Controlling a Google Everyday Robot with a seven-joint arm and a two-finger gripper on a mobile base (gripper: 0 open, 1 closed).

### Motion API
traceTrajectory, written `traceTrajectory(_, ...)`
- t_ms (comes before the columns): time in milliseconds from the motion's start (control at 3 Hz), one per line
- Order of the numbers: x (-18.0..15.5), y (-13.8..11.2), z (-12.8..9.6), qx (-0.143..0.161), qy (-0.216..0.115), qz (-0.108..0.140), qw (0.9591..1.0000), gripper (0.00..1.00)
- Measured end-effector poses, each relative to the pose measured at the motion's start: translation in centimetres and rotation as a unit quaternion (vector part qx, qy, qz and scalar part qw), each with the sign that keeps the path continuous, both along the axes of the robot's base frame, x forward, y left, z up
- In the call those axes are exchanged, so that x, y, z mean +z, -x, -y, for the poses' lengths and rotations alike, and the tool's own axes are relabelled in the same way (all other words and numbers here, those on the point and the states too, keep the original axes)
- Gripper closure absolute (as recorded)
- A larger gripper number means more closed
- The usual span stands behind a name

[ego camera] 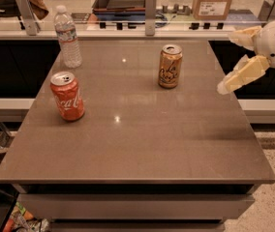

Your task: Knock orange can over

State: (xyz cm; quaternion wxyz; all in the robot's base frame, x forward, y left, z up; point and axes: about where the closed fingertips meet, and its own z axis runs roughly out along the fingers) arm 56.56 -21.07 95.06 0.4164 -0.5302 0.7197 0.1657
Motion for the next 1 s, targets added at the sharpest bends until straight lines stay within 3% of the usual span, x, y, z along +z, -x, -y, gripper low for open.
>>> traceTrajectory(333,0.0,0.0,0.0,0.000,0.000,0.000,1.0000,0.00)
traceTrajectory(1000,-1.2,-3.8,-2.4,0.001,-0.067,0.013,0.9977,0.00)
